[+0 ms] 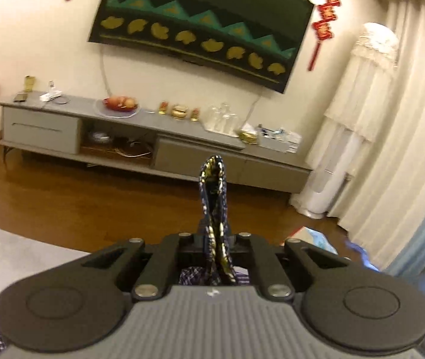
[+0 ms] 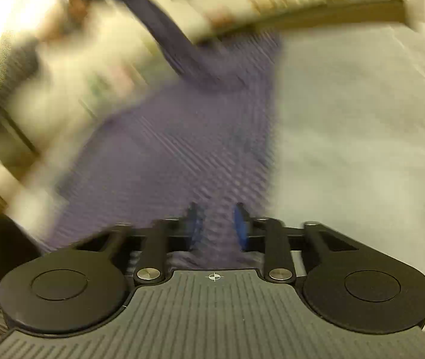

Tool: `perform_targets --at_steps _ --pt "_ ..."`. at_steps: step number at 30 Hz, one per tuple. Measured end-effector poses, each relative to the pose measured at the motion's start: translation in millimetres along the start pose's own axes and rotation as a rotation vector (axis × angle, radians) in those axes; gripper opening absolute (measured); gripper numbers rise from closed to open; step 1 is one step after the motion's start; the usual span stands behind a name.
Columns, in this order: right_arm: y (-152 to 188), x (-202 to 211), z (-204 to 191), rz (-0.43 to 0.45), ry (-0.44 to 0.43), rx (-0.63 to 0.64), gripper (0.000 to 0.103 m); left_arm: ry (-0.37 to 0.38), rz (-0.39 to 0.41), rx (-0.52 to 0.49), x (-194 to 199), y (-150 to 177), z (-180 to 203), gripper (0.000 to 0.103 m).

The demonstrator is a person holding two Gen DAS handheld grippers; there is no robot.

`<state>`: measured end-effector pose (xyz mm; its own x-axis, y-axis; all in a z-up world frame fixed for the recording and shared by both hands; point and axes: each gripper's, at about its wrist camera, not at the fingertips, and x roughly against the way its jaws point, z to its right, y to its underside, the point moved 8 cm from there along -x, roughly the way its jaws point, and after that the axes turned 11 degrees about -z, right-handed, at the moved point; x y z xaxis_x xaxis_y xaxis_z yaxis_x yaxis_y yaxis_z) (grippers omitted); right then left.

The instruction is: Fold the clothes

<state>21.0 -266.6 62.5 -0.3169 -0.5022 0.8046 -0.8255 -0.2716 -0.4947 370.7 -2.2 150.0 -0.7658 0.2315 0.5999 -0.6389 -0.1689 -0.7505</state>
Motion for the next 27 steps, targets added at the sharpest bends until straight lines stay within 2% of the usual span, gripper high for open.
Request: perform_targets --at_steps 1,2,4,5,7,8,9,11,14,16,17,18,19,20,21,22,24,27 --pt "7 -12 0 -0.068 0.031 0.016 0.015 0.007 0.0 -0.011 2 3 5 0.008" --pt "7 -10 -8 -0.072 0.045 0.063 0.015 0.014 0.001 -0.022 4 5 10 0.009" --pt "7 -4 -25 -0.072 0.07 0.162 0.015 0.028 -0.003 -0.057 9 13 19 0.01" --pt "1 2 -28 -0.036 0.092 0.185 0.016 0.035 -0.005 -0.076 11 17 24 0.011" --pt "-11 7 -31 -0.027 0.088 0.2 0.018 0.032 -0.013 -0.107 11 24 31 0.013" --pt "-17 -1 -32 -0.064 0.088 0.215 0.018 0.026 -0.019 -0.12 10 28 34 0.013" --pt "-19 -14 -32 -0.149 0.083 0.257 0.018 0.024 -0.021 -0.135 10 32 37 0.013" --pt "-29 -21 -31 -0.196 0.068 0.323 0.016 0.034 -0.013 -0.169 14 38 45 0.012" --pt "-78 -18 -23 -0.166 0.032 0.308 0.018 0.048 0.011 -0.242 23 48 61 0.013" --pt "-112 -16 -17 -0.136 0.015 0.28 0.023 0.018 0.014 -0.314 24 62 68 0.015" --pt "-134 -22 -12 -0.114 0.004 0.244 0.025 -0.011 0.009 -0.349 20 72 66 0.028" --pt "-144 -26 -7 -0.092 -0.029 0.184 0.032 -0.046 0.002 -0.383 15 84 63 0.04" --pt "-153 -30 -2 -0.07 -0.063 0.123 0.043 -0.091 -0.019 -0.399 5 98 55 0.067" --pt "-162 -35 3 -0.047 -0.097 0.061 0.046 -0.14 -0.048 -0.404 -8 114 45 0.076" --pt "-171 -38 9 -0.025 -0.131 -0.001 0.046 -0.174 -0.091 -0.399 -21 131 35 0.076" --pt "-175 -47 4 -0.038 -0.138 -0.023 0.046 -0.189 -0.147 -0.38 -35 149 24 0.076" --pt "-171 -48 4 -0.058 -0.114 0.004 0.047 -0.207 -0.245 -0.313 -59 186 0 0.077" --pt "-171 -45 -5 -0.043 -0.082 0.064 0.052 -0.292 -0.279 -0.199 -72 223 -34 0.077"
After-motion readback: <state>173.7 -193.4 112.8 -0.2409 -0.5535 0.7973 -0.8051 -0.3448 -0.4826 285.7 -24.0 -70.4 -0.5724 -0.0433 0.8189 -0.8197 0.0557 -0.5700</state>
